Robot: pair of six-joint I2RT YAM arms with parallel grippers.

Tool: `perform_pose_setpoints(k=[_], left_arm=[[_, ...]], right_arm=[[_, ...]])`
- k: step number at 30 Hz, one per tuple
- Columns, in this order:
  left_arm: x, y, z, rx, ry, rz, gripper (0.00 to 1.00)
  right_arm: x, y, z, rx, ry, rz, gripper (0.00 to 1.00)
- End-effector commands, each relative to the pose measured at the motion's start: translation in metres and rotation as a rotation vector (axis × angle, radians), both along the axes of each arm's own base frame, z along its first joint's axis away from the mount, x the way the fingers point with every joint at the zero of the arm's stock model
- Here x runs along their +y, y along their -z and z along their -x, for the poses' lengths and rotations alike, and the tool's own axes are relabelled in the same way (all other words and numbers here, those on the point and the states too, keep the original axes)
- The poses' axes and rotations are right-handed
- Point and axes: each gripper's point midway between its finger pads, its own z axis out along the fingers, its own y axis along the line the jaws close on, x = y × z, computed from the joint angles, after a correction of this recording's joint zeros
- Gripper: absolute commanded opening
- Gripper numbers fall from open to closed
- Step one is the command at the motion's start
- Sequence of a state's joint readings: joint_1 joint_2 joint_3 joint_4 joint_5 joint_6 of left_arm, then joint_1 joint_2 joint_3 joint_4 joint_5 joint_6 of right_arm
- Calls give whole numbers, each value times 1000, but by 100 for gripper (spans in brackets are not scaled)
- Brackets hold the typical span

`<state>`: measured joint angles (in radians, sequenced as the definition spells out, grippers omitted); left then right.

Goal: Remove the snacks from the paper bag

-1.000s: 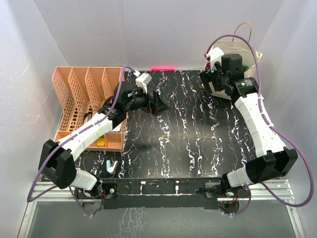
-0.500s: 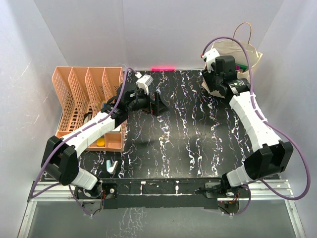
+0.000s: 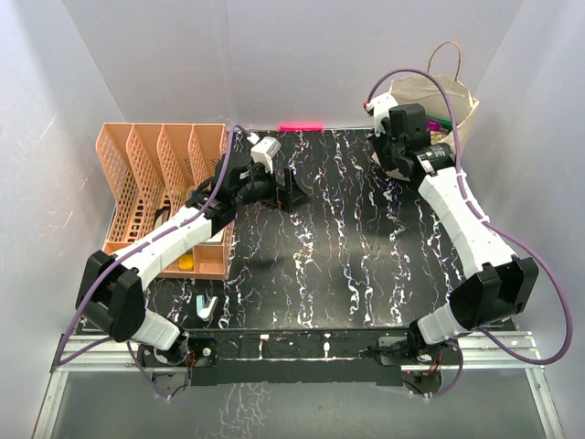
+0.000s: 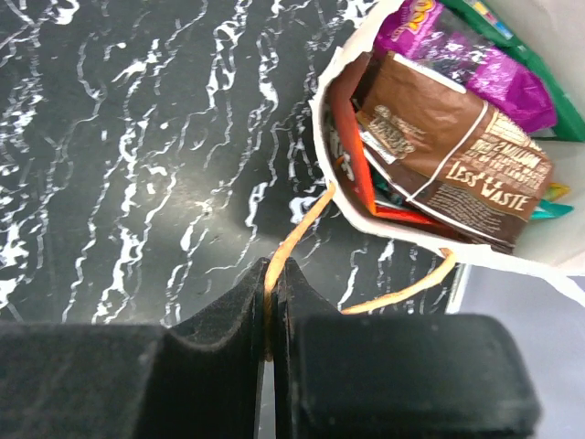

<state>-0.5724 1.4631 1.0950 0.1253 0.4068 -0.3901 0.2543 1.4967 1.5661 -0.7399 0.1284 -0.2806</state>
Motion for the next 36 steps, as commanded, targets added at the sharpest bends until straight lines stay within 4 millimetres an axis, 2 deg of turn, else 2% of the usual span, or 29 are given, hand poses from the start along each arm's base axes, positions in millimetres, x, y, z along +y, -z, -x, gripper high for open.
perform_pose_setpoints(k=[1,6,13,18,22,25,28,31,33,36], left_arm=[[3,-11,-5,-26,-21,9,98],[2,-4,-6,-4,-25,5,98],[1,-1,-6,7,-22,6,98],[4,-4,-7,-1,-35,1,98],[14,-10,-12,-21,-90,-32,98],[34,-22,-20,-39,-194,-65,98],[65,-44,-22,-75,-345,-91,98],[102,-56,-8,-52,-510,-81,98],[118,-67,9,-63,-550,-42,98],[140,-73,30,-48,-614,-26,98]], right_arm=[[26,-39,18,-93,-54,-146,7],[44,-35,37,-43,-63,-228,7],[89,-36,62,35,-89,-365,8],[134,-37,76,109,-115,-485,7],[190,-46,91,145,-214,-582,7],[224,-56,100,146,-271,-627,7],[249,-65,104,142,-301,-678,8],[266,-66,103,147,-319,-720,8],[270,-64,100,145,-317,-734,8],[272,-62,98,134,-322,-749,10]])
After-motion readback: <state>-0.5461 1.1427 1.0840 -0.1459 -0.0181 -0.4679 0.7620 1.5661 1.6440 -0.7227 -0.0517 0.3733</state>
